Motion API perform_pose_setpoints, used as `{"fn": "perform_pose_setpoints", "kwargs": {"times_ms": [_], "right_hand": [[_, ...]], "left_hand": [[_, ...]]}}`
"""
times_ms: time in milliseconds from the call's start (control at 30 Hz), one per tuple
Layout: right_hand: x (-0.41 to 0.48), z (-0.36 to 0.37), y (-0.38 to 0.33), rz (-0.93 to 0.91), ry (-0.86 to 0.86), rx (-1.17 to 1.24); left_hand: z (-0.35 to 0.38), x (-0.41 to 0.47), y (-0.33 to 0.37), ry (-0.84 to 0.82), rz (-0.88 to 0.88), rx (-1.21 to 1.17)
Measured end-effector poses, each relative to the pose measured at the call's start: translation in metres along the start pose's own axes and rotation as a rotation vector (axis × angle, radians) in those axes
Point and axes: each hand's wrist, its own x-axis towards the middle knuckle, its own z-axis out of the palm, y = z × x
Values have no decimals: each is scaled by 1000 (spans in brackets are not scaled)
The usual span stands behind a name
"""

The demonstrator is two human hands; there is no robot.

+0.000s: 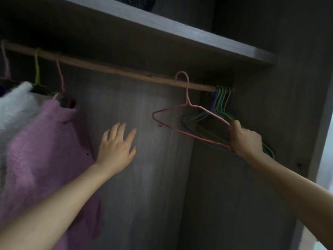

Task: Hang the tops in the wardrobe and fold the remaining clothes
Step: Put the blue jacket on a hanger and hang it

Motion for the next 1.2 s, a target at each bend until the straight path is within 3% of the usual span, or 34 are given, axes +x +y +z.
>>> {"fn": "perform_pose_setpoints", "kwargs": {"times_ms": [267,367,467,567,700,867,1067,1200], "right_hand": [[-51,-2,-18,-381,189,120],[-64,1,-25,-435,193,199],[-76,-1,-23,-480,208,234],[-86,-16,-7,-519,239,242],[-107,-49,28,-503,253,221],[-155,-88,110,-395,165,112],[-231,-130,230,-195,28,-53],[-308,-174,304,-5,-83,-206]], "left_hand": [[26,-27,15,-183,-139,-89],[28,-41,11,-237,-186,-126],[25,-58,10,-162,-238,-302],[18,-76,23,-1,-174,-423],[17,-87,61,92,-217,-515],[13,-99,159,68,-193,-690],[-12,-117,283,219,131,-901],[-34,-132,375,195,311,-999]]}}
